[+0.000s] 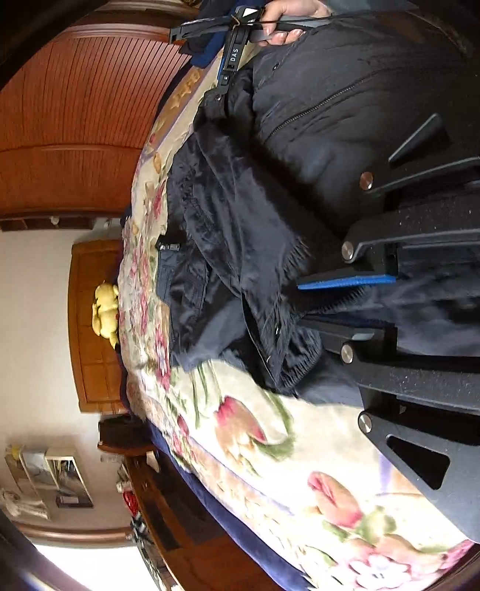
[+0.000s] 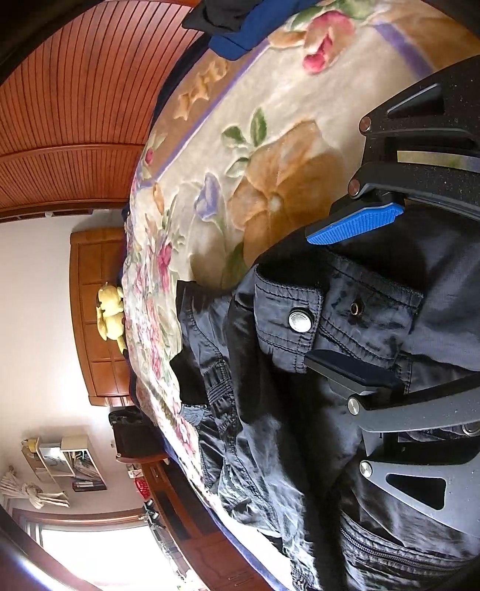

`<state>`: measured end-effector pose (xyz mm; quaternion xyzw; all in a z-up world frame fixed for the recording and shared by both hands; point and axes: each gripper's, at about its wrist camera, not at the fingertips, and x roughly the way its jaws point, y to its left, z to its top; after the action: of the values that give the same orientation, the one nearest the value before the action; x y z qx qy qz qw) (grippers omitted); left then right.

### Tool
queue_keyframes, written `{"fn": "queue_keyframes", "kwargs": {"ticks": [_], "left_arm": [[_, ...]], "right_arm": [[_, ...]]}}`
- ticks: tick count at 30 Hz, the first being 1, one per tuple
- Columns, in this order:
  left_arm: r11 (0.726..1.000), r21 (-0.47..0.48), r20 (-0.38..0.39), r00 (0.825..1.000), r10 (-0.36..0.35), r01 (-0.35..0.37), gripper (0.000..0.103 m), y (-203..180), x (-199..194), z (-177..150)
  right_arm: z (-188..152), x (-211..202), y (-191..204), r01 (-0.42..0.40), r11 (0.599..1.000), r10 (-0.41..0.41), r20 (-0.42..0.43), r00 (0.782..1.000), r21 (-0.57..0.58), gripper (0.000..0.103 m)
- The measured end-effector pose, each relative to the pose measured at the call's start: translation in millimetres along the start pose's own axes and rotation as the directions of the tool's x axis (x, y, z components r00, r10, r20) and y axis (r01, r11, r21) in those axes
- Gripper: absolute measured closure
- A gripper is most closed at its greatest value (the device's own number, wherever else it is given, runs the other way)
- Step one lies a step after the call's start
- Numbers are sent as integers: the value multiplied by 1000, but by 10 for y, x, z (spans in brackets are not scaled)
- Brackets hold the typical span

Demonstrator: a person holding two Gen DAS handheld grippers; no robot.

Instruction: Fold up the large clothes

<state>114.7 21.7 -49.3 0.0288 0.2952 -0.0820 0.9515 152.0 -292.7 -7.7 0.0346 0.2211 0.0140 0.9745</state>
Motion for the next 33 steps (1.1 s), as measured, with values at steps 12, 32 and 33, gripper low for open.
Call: {"fn": "queue_keyframes", "kwargs": {"ticks": [12, 32, 33], "left_arm": [[995, -95, 73, 997, 32, -25, 63, 198, -426, -154], [990, -141, 83, 996, 37, -25, 26, 315, -667, -413], [990, -140, 83, 996, 38, -26, 26, 315, -671, -421]], "right_arm": [[80, 134, 145, 7, 998, -12, -85, 996, -61, 42], [876, 534, 1009, -68, 986, 47, -139, 989, -153, 42], [873, 601, 1024, -69, 985, 44, -155, 987, -156, 42]]}}
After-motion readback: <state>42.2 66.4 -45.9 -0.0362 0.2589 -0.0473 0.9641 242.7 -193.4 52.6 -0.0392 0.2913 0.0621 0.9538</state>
